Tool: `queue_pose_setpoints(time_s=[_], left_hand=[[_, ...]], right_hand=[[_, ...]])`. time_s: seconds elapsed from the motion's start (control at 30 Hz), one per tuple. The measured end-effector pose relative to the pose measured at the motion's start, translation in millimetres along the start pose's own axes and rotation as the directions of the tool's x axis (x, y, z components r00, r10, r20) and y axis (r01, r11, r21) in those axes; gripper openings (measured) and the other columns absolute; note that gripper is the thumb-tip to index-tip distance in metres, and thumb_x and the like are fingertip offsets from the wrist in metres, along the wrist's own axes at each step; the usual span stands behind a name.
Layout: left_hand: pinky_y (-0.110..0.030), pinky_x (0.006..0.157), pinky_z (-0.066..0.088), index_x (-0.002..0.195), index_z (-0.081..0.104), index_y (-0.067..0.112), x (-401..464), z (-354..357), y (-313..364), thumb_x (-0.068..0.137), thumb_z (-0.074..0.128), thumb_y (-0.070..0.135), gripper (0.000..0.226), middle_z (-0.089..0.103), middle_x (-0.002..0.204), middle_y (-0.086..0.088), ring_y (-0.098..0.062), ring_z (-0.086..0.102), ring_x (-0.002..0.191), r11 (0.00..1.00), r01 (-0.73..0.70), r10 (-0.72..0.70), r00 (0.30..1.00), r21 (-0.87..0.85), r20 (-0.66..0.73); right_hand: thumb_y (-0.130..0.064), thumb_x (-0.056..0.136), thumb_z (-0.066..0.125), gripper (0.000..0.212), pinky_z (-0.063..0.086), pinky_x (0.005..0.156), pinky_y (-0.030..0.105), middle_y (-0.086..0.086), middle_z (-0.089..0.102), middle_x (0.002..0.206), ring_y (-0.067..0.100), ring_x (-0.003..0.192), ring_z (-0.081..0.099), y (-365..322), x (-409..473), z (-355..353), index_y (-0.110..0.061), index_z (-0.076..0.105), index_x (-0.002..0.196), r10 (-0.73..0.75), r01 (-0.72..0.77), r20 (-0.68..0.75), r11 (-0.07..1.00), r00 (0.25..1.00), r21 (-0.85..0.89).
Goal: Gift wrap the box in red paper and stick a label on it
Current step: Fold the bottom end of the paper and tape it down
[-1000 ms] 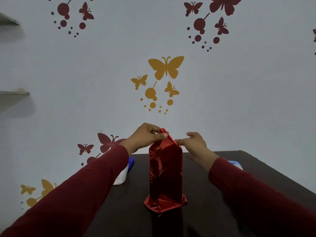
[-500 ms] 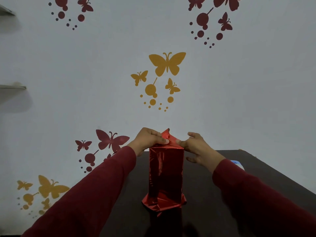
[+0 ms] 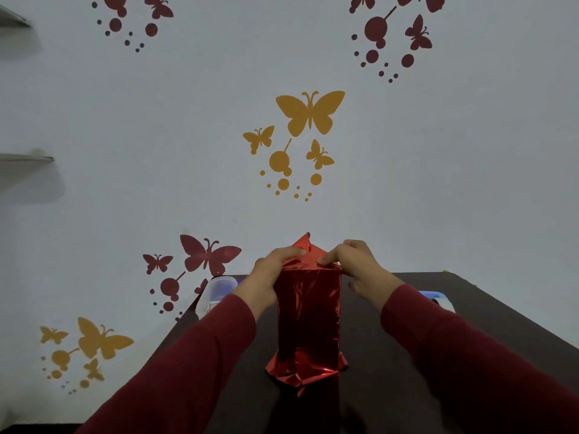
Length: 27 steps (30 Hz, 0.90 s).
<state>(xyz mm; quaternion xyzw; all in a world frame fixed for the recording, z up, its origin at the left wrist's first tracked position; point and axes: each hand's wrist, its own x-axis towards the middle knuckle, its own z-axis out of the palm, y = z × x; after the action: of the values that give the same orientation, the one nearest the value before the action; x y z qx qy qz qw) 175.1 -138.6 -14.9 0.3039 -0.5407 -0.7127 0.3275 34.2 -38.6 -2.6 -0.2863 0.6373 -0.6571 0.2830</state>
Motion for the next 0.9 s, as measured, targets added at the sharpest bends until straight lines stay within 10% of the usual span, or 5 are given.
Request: queue_pose_setpoints(time_s=[0.3,0.57,0.9], left_hand=[[-0.045,0.081,0.060,0.085,0.078,0.007,-11,10,-18,0.066,0.081,0.008,0.019,0.076,0.078,-0.012,-0.031,0.072,0.076,0.987,-0.085,0.060,0.982,-0.133,-0.179],[-0.026,0.058,0.054,0.093,0.077,0.008,-17,5,-19,0.074,0.083,0.009,0.019,0.077,0.074,-0.004,-0.020,0.073,0.067,0.983,-0.156,0.138,0.976,-0.094,-0.171],[-0.020,0.049,0.053,0.105,0.074,0.003,-22,5,-19,0.078,0.079,0.005,0.028,0.077,0.078,-0.007,-0.015,0.072,0.059,0.982,-0.164,0.152,0.980,-0.096,-0.128]], right_hand=[[-0.010,0.071,0.089,0.087,0.042,0.097,0.042,0.002,0.044,0.151,0.024,0.130,0.052,-5,-6,-6,-0.027,0.045,0.145,-0.124,0.125,0.009,0.985,0.992,-0.121],[-0.026,0.091,0.074,0.010,0.050,0.074,0.030,-0.005,0.076,0.103,0.014,0.099,0.072,-45,-26,-11,-0.023,0.076,0.100,-0.308,0.363,0.201,0.859,0.930,-0.362],[-0.014,0.084,0.075,0.013,0.050,0.070,0.029,-0.005,0.075,0.086,0.010,0.077,0.065,-62,-6,9,-0.020,0.081,0.093,-0.134,0.326,0.349,0.745,0.928,-0.582]])
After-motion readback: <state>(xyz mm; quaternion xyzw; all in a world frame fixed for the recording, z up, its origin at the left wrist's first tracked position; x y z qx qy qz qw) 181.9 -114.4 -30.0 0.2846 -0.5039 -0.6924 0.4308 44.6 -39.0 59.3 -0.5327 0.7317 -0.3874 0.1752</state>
